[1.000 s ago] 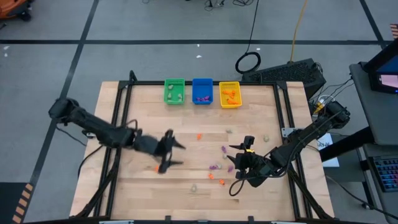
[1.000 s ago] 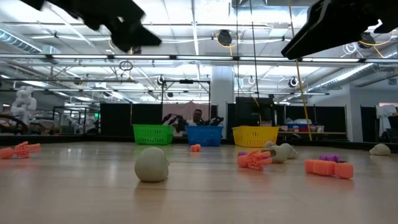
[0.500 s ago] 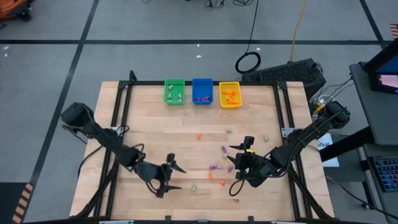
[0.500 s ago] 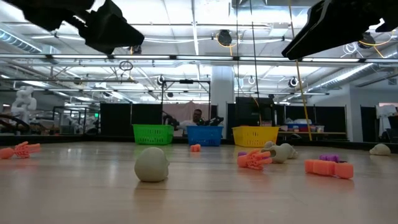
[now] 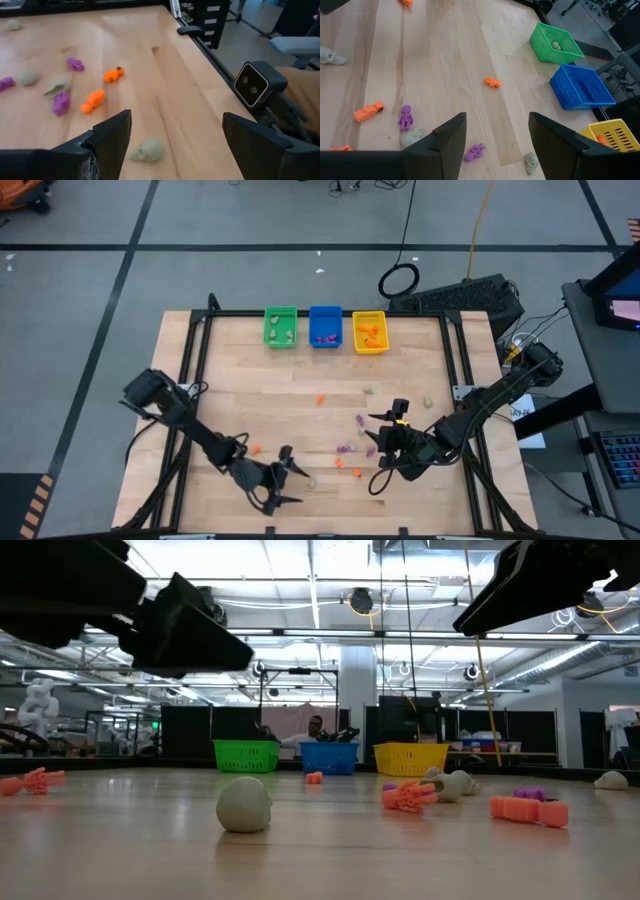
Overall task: Sort Halloween decoration
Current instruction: Put the gray skull toy into the green bin
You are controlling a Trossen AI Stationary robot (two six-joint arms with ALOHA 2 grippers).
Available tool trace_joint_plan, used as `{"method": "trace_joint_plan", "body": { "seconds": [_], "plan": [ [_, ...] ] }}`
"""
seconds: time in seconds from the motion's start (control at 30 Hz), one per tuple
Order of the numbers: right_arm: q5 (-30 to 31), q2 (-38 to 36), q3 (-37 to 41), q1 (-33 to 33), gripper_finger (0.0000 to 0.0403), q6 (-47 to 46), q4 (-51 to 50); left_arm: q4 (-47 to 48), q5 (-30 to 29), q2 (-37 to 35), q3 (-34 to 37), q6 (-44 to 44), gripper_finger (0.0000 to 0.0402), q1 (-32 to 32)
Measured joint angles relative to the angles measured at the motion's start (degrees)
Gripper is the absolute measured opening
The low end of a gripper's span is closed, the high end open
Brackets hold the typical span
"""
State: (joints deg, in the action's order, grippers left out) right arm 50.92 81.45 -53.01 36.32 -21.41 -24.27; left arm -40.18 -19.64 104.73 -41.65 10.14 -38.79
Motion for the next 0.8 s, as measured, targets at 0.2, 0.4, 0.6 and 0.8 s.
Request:
{"method": "trace_joint_plan", "body": {
  "seconds": [0.2,0.4,0.6,0.8],
  "plan": [
    [-0.02,0.00,0.00,0.00,0.0201,0.00,0.00,0.79,-0.48,5.41,-4.76,-3.66,0.0312,0.02],
    [-0.11,0.00,0.00,0.00,0.0201,0.00,0.00,7.39,-2.09,6.57,-5.43,-1.14,0.0312,1.07],
    [-0.13,0.00,0.00,0.00,0.0201,0.00,0.00,8.55,-3.17,6.57,-5.42,2.91,0.0312,2.27],
    [-0.15,0.00,0.00,0.00,0.0201,0.00,0.00,8.48,-3.49,6.57,-5.40,2.93,0.0312,2.56]
  ]
}}
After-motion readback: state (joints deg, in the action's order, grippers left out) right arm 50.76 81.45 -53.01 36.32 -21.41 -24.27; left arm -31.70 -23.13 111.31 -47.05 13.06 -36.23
